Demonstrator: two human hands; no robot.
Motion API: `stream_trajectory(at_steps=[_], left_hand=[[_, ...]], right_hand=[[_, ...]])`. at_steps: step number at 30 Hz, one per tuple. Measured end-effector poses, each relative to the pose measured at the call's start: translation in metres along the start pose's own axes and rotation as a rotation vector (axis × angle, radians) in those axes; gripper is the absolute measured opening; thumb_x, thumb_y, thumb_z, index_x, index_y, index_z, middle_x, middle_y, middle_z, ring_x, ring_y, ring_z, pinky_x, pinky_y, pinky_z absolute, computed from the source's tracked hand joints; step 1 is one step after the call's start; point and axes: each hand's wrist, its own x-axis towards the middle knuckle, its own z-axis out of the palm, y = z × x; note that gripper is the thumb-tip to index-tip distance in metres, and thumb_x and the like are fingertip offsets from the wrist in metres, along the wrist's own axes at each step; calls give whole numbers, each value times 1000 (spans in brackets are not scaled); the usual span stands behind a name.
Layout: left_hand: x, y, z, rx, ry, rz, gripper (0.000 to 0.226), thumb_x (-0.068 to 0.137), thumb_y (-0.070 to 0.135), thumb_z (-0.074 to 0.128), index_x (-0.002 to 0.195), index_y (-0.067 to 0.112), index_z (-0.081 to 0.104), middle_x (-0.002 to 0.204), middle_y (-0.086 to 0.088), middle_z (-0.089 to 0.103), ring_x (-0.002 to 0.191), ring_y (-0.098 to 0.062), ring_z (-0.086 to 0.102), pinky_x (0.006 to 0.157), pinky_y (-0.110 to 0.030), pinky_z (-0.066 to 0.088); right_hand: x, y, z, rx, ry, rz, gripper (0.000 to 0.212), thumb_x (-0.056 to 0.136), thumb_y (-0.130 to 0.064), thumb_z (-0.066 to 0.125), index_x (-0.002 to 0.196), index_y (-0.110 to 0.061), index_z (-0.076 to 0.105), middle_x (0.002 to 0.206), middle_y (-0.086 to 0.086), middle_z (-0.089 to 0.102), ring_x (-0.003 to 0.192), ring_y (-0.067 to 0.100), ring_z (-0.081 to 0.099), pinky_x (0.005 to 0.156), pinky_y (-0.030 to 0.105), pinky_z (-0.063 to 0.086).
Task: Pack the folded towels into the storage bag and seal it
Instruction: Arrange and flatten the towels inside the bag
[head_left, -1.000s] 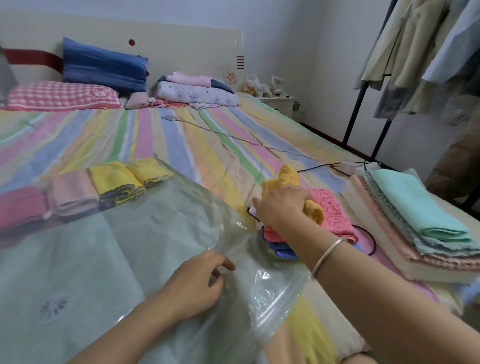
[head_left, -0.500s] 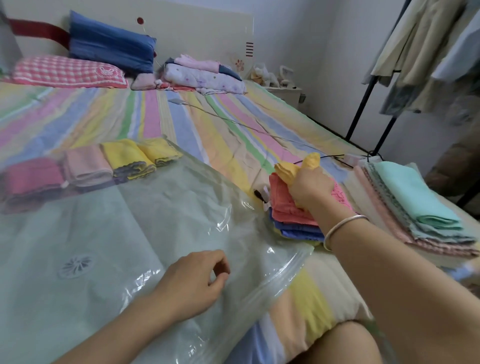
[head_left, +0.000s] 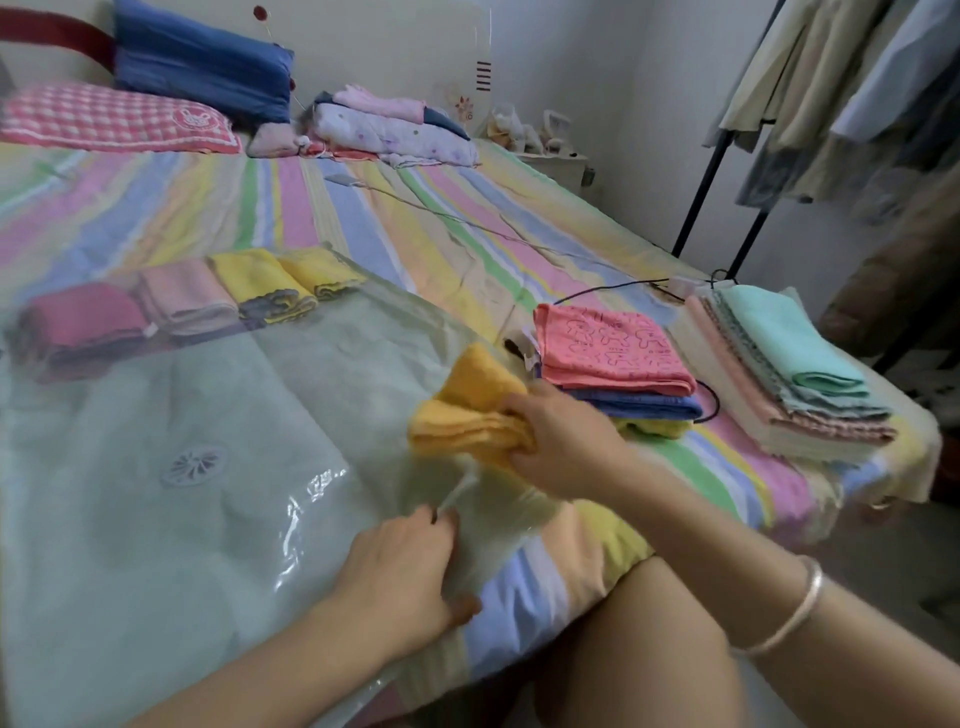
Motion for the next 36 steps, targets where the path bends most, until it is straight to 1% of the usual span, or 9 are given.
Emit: stream_trajectory(at_steps=[2,7,12,18,21,25,28,33,36], left_hand=[[-6,0,0,-5,23,-6,44,81,57,57,107,24,42,114,2,50,109,-25,56,76,-35,42],[-18,-5,0,0,21,-12,43,78,52,59,110,28,48,114,5,49,110,-21,54,78,-34,43],[-37,-10,2,174,-8,48,49,74,46,60,114,24,44,116,2,43,110,-22,46,76,-35,38],[-47,-32,-4,22,-78,25,34,75,40,57,105,24,56,107,3,55,98,-22,58,77,-34,49],[-46,-36,-5,42,9,-4,22,76,25,50,87,17,67,87,-5,69,85,-29,64,73,-35,53],[-49,-36,-6,56,91,-30,20,83,23,53,95,22,69,97,-1,71,96,-27,64,75,-31,51],[-50,-36,-14,-31,133,-48,5,80,26,61,84,27,63,91,6,67,94,-20,63,67,-28,43],[-49,-55,-29,-582,-121,-135,17,77,34,76,74,17,72,70,4,70,65,-8,64,60,-21,49],[-57,-63,-37,-864,-150,-205,18,85,29,71,83,12,77,81,-2,75,74,-12,70,64,-22,55]], right_hand=[[-1,-1,30,-213,-64,16,48,80,-44,57,127,-33,50,118,3,48,114,26,48,87,37,42],[4,-6,62,-365,-83,158,83,64,-80,54,129,-29,43,126,6,45,118,30,44,94,46,38],[11,-1,62,-290,50,139,53,78,-56,59,120,-25,49,114,7,51,105,30,53,75,38,41],[5,0,31,118,-5,195,18,79,-44,61,82,-27,58,86,2,64,86,25,64,66,33,48],[-4,-12,12,426,-66,225,27,81,-39,67,101,-21,67,94,4,70,88,21,65,80,37,54],[-22,-26,-2,639,-67,206,31,82,-39,70,108,-22,66,98,1,70,89,18,66,84,36,55],[-33,-31,-11,788,-60,191,32,82,-35,72,110,-21,67,98,1,72,88,18,69,82,34,56],[-54,-33,-25,1042,-122,153,31,81,-31,73,110,-21,66,102,3,73,91,21,71,84,38,58],[-68,-34,-31,1299,-212,142,27,79,-22,69,105,-18,63,93,3,75,83,20,73,73,33,60]])
